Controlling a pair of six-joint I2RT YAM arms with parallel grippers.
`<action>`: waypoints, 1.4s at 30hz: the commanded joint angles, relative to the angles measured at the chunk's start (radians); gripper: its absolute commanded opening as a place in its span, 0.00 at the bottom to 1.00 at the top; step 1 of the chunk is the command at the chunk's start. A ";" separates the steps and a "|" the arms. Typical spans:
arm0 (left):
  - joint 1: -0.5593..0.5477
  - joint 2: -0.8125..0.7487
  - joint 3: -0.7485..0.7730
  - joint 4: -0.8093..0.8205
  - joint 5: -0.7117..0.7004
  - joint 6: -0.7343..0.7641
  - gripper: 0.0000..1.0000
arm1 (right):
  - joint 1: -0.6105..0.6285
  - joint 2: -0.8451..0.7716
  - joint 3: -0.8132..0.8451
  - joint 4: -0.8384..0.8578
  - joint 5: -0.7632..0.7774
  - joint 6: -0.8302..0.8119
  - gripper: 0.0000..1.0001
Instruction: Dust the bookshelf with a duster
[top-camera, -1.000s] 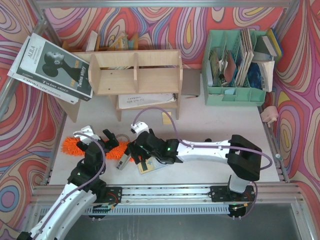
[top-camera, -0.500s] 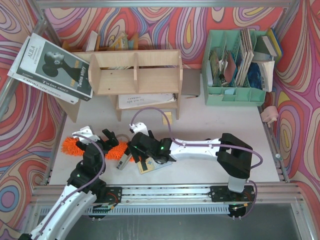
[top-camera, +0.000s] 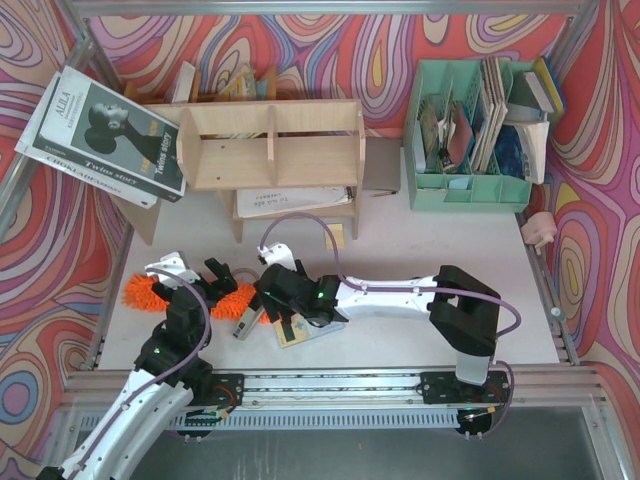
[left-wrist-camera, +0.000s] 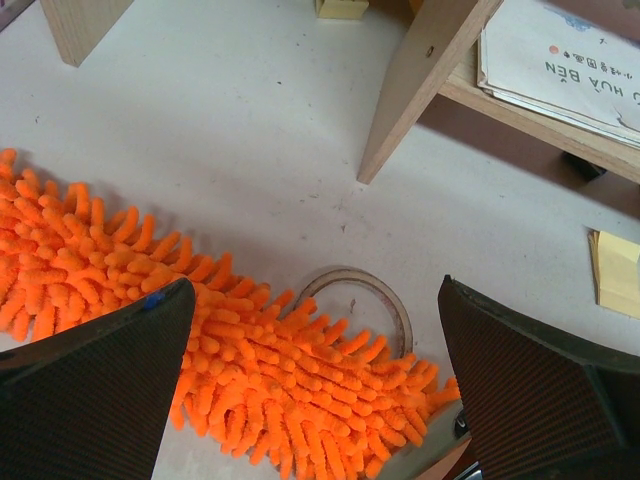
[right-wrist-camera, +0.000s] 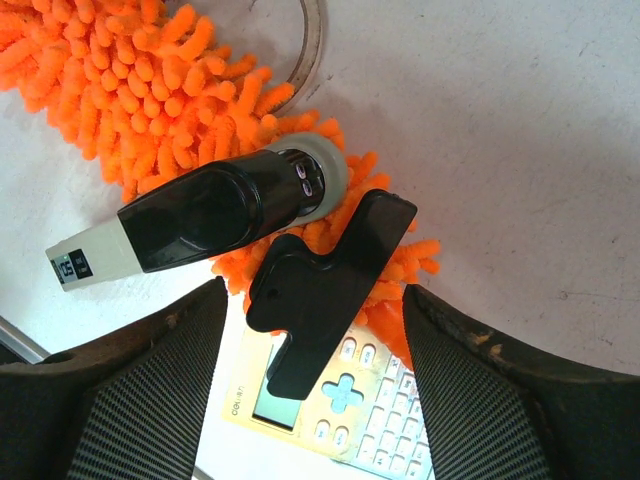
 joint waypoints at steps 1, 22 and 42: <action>-0.001 -0.001 -0.017 0.022 -0.020 0.009 0.99 | 0.005 0.012 0.023 -0.024 0.014 0.022 0.65; -0.001 0.019 -0.017 0.035 -0.019 0.011 0.99 | 0.005 0.039 0.046 -0.041 0.012 0.028 0.53; -0.001 0.033 -0.017 0.042 -0.018 0.013 0.98 | 0.005 0.063 0.062 -0.031 0.014 0.018 0.62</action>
